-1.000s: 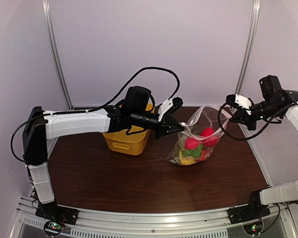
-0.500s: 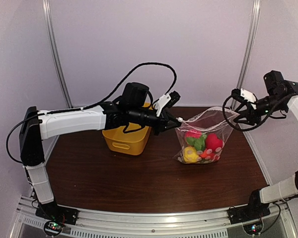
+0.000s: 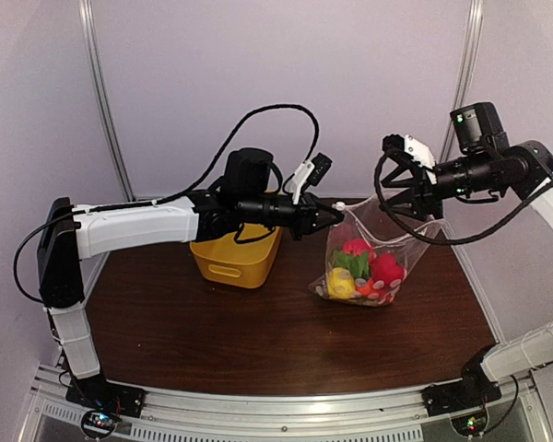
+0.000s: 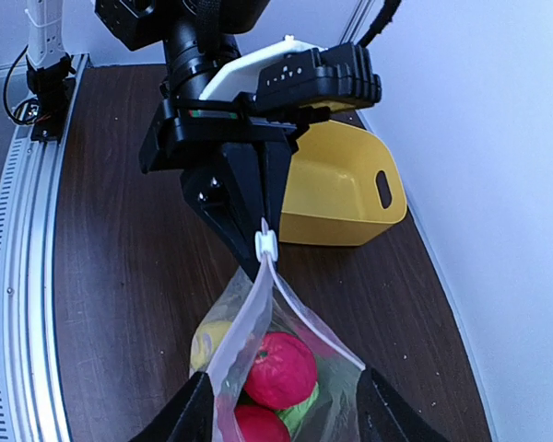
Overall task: Place the food in the zip-top bag and seal the zipper
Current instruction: Adjust the zipper food storage bag at the center of the board, then pick up the zipper from the zipper food storage bag.
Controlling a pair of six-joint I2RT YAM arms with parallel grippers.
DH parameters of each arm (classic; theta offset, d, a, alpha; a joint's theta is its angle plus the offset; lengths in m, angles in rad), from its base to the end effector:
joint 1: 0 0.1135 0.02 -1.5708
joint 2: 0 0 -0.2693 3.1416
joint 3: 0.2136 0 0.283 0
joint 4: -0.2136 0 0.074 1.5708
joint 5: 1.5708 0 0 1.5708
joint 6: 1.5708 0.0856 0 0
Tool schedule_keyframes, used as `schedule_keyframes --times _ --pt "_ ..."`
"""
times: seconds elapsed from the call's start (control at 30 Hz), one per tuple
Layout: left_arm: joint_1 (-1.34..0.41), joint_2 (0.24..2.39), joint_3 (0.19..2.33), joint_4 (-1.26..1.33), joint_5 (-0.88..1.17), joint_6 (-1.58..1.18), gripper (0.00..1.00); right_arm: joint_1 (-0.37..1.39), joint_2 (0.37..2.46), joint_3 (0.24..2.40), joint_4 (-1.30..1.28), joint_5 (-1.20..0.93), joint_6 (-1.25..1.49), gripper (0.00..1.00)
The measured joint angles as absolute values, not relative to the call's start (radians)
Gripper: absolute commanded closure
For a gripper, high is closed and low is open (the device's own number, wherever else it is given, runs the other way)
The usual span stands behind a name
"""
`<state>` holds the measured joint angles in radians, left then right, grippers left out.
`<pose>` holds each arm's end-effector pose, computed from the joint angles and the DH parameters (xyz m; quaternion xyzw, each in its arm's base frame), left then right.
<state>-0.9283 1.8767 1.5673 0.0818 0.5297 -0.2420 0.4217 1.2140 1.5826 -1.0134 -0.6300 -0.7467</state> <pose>0.2811 -0.4477 0.3099 0.4076 0.6567 -0.5025 0.3874 0.2319 0.1593 0.4354 -0.5846 0.6333 0.2048 0.4639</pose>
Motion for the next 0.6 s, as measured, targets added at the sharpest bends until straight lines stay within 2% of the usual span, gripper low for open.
schedule_keyframes --times 0.2,0.6 --pt "-0.928 1.877 1.567 0.081 0.538 -0.269 1.0 0.562 1.311 1.582 -0.905 -0.543 -0.63 0.5" --pt "-0.928 1.877 1.567 0.082 0.575 -0.308 1.0 0.651 1.374 1.581 -0.814 -0.49 -0.575 0.57"
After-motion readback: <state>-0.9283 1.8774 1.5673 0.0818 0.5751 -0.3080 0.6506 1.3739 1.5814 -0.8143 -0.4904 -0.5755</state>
